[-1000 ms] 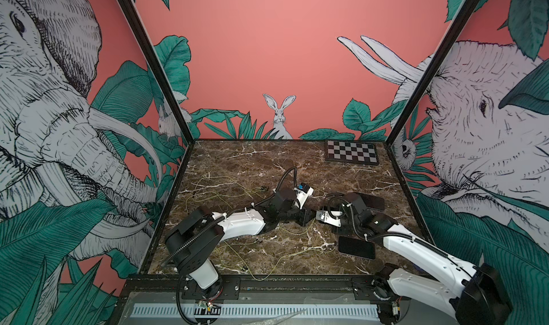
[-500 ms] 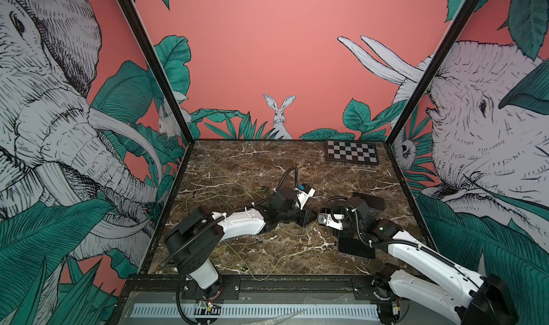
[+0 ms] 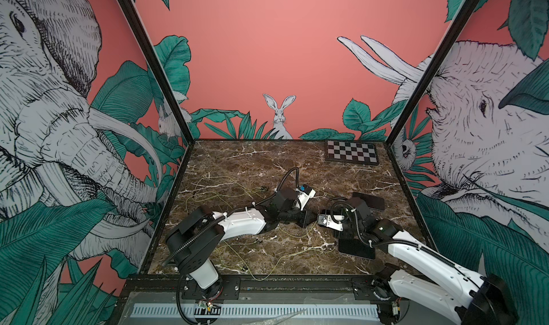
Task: Plug wired earphones into phones
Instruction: Insert the wired earphone into the phone, then place the phone at the center of the board.
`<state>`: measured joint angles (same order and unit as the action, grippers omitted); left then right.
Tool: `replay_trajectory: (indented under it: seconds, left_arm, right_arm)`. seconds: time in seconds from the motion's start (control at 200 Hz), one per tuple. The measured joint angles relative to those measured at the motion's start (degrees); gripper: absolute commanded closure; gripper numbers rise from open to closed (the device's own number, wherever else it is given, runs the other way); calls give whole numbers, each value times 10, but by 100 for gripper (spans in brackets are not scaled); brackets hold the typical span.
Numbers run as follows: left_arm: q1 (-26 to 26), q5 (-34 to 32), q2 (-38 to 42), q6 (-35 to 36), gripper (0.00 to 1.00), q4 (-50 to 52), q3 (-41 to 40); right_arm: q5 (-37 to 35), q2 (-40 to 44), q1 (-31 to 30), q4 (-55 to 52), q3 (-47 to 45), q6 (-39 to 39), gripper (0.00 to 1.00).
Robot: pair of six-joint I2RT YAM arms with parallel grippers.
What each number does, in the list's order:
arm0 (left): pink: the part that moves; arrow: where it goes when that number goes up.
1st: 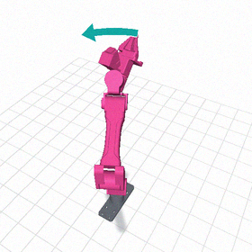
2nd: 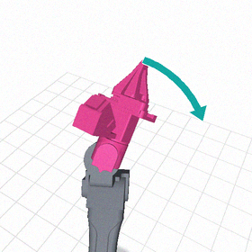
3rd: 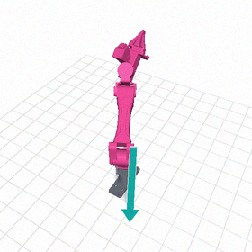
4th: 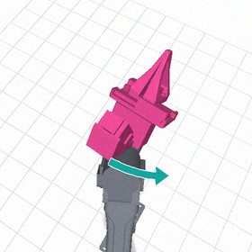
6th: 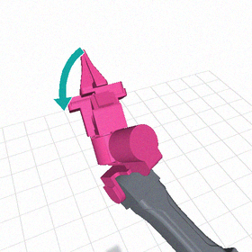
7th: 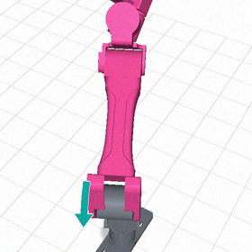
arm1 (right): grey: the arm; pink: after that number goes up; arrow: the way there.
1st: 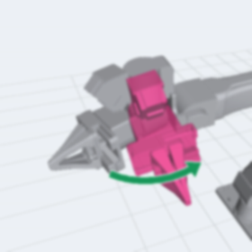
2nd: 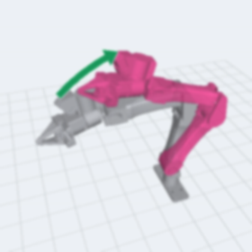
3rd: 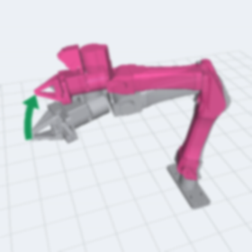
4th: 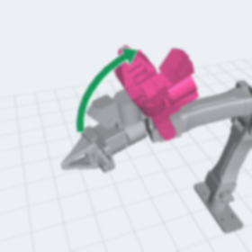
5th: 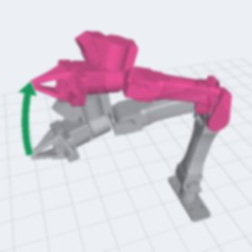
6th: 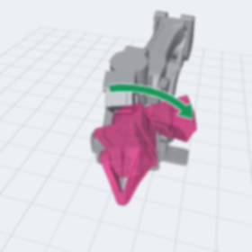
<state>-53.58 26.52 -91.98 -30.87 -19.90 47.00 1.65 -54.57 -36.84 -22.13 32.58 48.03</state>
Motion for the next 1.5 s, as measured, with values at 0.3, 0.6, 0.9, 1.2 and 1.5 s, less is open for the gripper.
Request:
replay_trajectory:
  seconds: [0.3,0.6,0.9,1.2,1.5]
  left_arm:
    - [3,-21,25,25,59,23,0]
    - [17,-42,62,50,51,41,-13]
    - [65,-120,113,60,53,96,-58]
    - [77,-157,155,79,54,116,-69]
    - [77,-166,156,86,55,124,-69]
  right_arm:
    - [-5,-2,-3,-24,15,2,42]
    - [-19,-59,3,-54,24,-5,42]
    - [-22,-152,66,-77,91,3,37]
    - [-26,-269,136,-126,143,46,33]
    - [-37,-318,171,-154,170,82,24]
